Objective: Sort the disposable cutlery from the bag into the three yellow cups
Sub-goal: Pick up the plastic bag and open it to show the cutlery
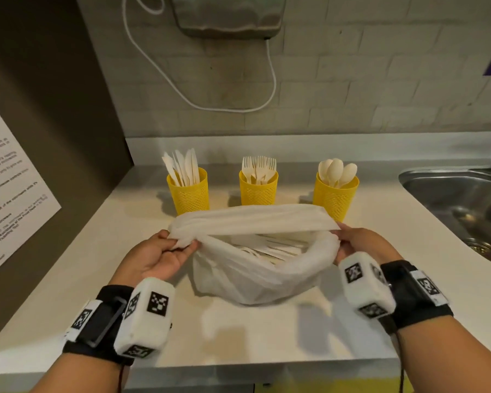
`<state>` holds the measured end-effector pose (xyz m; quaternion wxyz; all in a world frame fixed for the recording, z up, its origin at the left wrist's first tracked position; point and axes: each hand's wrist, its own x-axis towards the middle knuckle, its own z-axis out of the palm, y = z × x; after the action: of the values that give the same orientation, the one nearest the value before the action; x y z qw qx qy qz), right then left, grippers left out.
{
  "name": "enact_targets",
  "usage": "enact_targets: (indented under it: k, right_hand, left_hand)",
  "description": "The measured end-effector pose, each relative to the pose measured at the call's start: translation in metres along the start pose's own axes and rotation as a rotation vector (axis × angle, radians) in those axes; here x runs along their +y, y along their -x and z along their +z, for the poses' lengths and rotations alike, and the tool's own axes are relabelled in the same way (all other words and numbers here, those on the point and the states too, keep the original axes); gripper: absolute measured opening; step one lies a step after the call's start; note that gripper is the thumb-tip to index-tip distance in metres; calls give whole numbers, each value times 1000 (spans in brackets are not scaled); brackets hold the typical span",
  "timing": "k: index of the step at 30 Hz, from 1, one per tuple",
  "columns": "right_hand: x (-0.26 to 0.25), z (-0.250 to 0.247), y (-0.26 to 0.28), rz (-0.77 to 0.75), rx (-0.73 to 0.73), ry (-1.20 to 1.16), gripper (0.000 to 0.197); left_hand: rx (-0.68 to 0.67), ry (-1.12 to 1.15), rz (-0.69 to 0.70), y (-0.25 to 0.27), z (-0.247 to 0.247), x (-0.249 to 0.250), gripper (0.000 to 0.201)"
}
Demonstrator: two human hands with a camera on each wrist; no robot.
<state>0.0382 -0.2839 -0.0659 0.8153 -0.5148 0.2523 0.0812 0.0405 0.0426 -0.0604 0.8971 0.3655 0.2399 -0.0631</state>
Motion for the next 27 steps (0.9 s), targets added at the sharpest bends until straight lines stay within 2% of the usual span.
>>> enact_targets:
  k: [1,2,3,4,5,6,7,8,9,10,11,12,13,15,17,19,21,22,24,26,27]
  right_hand:
    - [0,-2,-1,-19,49,86,26]
    - [1,-4,3,-105,62,336,21]
    - [3,-4,6,-165,72,672,20]
    - [4,-8,7,-295,76,1031,20]
    - [6,-9,8,-333,40,1106,16]
    - [6,-6,14,-416,-54,1151,8]
    - [8,-2,13,-370,-59,981,13]
    - [7,-2,13,-451,-83,904,17]
    - [5,0,9,-309,-49,658,13]
    - [4,2,9,-197,-34,432,19]
    - [3,6,11,-11,-38,195,34]
    - [2,11,16,107,-83,21,44]
    - [2,13,17,124,-122,-20,45]
    - [4,13,14,0,-106,113,53]
    - [6,11,9,-174,-8,400,65]
    - [6,12,7,-341,83,787,51]
    - [5,9,5,-503,172,1148,26]
    - [4,7,4,-560,194,1296,25]
    - [4,8,7,-581,194,1461,29]
    - [1,10,9,-540,187,1507,27]
    - [-1,12,9,-484,168,1473,42]
  left_hand:
    - [26,29,-19,-1,-1,-1,28]
    - [45,9,-49,-1,-2,-2,26]
    - [55,-43,-90,-3,-5,-4,22]
    - [42,-119,-136,-4,-9,-5,23]
    - [18,-195,-167,-6,-13,-7,33]
    - [23,-263,-188,-5,-15,-10,45]
    - [8,-313,-199,-6,-17,-12,48]
    - [28,-343,-197,-5,-16,-14,42]
    - [57,-369,-186,-6,-15,-15,34]
    - [81,-388,-178,-7,-15,-15,35]
    - [77,-396,-186,-10,-16,-15,41]
    - [44,-399,-193,-10,-15,-15,46]
    - [-41,-379,-209,-7,-13,-14,51]
    - [-189,-370,-189,2,-7,-14,52]
    - [-191,-471,-85,3,-3,-15,43]
    - [-63,-694,103,2,-3,-17,36]
    - [97,-1105,329,2,-3,-15,23]
    - [143,-1251,427,3,-3,-13,20]
    - [146,-1349,540,8,-2,-10,23]
    - [72,-1344,532,12,-1,-8,22]
    - [13,-1339,503,15,0,-8,20]
